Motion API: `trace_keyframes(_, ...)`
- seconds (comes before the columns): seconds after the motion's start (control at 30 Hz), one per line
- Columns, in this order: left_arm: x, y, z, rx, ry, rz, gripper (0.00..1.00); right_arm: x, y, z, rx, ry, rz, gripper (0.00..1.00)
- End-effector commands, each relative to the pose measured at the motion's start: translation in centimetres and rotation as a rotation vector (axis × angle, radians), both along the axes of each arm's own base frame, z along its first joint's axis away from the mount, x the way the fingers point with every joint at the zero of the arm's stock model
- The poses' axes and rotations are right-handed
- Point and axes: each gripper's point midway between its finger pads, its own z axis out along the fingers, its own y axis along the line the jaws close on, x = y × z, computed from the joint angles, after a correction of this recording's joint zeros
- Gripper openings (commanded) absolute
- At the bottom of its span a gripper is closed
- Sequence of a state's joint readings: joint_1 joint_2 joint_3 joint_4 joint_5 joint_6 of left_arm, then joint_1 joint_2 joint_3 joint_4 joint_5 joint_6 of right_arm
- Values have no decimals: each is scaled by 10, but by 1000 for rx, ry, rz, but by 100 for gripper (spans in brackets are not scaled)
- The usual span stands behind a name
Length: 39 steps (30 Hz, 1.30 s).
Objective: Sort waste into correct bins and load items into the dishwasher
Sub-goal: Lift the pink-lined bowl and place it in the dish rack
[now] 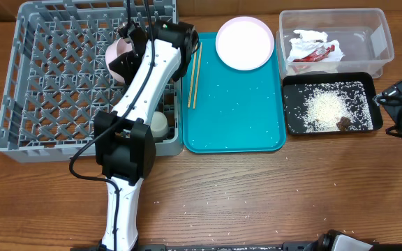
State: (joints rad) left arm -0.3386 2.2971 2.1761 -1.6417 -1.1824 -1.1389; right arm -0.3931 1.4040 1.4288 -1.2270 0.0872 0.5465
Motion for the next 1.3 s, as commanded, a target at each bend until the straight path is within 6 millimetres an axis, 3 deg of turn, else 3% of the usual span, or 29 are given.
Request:
trace_keyframes(0.0,8,1,-2,90,-118,-3,4,1,-5,5,-18,-9,-15,100)
trace_keyframes(0.17,14,-20,-12,130,-50,-87,4,1,-5,5,-18,-9,-15,100)
trace_keyframes(0.4,17,-46,-6,214,62,-197,4,1,-5,5,-18,-8,-15,100)
trace_keyframes(0.83,-6,-41,-21,167,257,-197,4,1,-5,5,-18,-8,-15,100)
trace_keyframes(0.97,-15,-31,-18,163,256,-152,4,1,-5,5,-18,-9,-15,100)
trace_keyframes(1.27,-18,-31,-23,135,268,-143,4,1,-5,5,-18,-8,-15,100)
